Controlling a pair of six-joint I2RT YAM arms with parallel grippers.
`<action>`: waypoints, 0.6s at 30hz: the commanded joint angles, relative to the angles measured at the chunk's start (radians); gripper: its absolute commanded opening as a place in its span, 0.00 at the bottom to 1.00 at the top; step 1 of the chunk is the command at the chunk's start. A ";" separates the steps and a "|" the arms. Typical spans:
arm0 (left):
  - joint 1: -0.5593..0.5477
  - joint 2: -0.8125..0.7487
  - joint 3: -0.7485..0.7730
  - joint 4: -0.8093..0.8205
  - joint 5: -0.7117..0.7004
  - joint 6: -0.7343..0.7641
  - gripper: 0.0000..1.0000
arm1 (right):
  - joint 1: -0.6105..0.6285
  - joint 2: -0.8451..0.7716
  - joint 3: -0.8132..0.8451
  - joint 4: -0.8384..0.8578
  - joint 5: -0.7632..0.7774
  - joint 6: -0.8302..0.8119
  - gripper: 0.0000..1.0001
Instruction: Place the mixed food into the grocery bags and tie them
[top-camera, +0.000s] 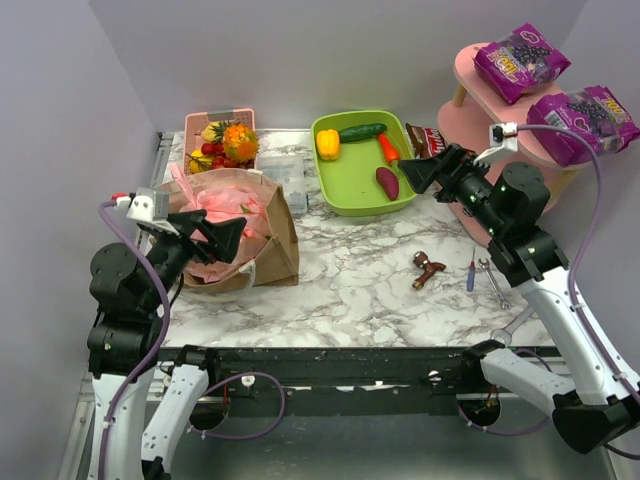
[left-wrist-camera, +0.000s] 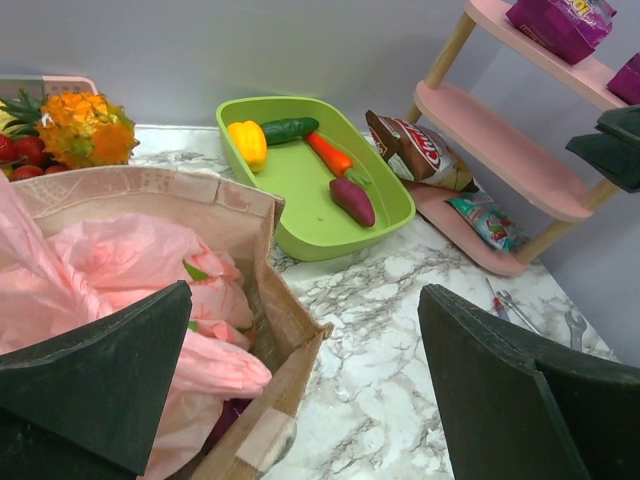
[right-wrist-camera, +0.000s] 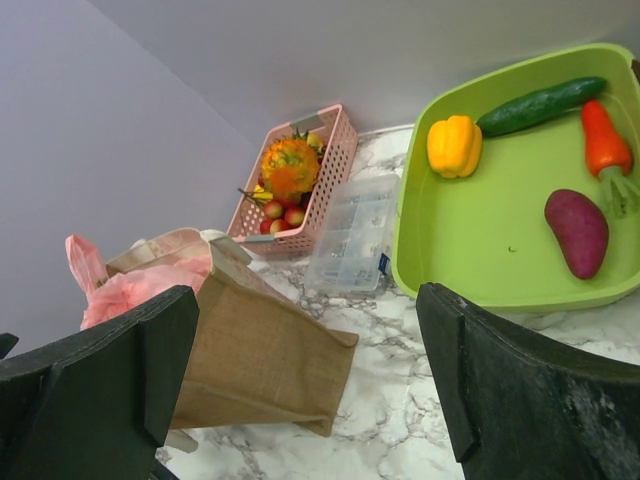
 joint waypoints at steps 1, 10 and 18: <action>0.004 -0.071 -0.023 -0.072 -0.057 0.039 0.98 | -0.006 0.032 -0.029 0.082 -0.089 0.035 1.00; 0.005 -0.147 -0.166 -0.028 -0.106 0.083 0.98 | -0.006 -0.020 -0.111 0.061 -0.132 -0.006 1.00; 0.004 -0.136 -0.551 0.322 -0.448 0.203 0.98 | -0.006 -0.095 -0.355 0.061 0.122 0.033 1.00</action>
